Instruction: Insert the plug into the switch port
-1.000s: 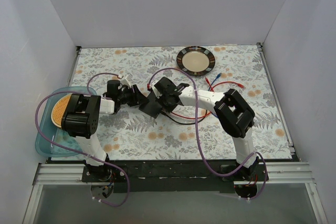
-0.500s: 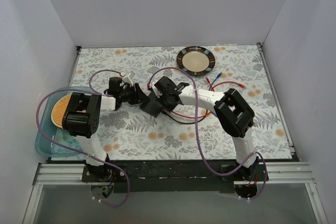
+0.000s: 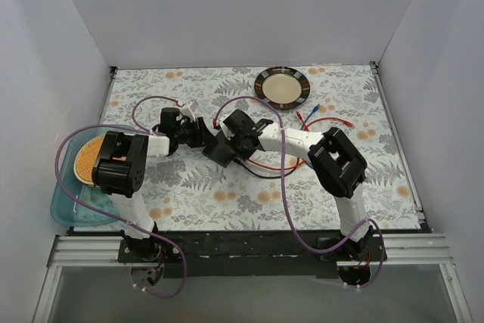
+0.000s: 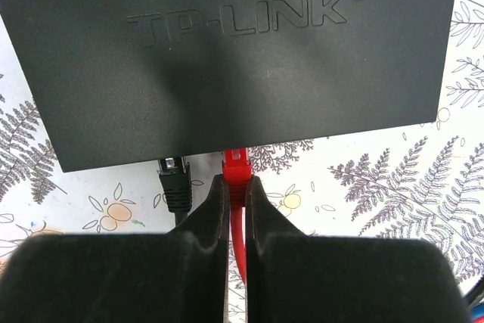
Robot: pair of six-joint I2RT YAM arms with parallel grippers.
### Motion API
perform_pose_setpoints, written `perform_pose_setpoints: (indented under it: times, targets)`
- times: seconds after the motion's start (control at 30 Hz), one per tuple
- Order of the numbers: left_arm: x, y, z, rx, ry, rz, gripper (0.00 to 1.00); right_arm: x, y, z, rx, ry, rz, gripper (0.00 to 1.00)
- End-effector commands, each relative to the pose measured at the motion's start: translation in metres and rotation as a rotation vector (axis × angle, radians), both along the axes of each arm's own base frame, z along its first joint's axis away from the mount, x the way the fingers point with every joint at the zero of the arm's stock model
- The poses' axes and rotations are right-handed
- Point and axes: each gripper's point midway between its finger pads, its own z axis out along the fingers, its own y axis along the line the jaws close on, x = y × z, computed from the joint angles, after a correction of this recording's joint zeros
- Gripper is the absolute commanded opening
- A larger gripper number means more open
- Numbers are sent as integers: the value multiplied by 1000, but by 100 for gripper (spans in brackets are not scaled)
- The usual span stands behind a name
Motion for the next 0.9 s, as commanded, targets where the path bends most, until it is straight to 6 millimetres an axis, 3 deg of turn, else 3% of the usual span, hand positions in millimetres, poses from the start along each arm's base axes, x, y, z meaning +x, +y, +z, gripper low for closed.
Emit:
perform_pose_setpoints:
  times: [0.0,0.23,0.37,0.5,0.73,0.87]
  targets:
    - [-94,-73,21,-213,215,-387,28,61,125,137,595,-390,77,1]
    - [-85,-66,13,-146,199,-320,28,56,118,125,559,-363,73,1]
    - [-73,-52,7,-108,205,-217,31,49,108,110,521,-334,74,1]
    - [-59,-30,7,-84,181,-103,44,39,94,93,478,-306,70,1]
    - [-47,-10,20,-20,109,25,67,22,66,65,402,-256,46,1]
    - [-43,-2,26,-3,84,81,78,19,56,61,372,-248,27,19]
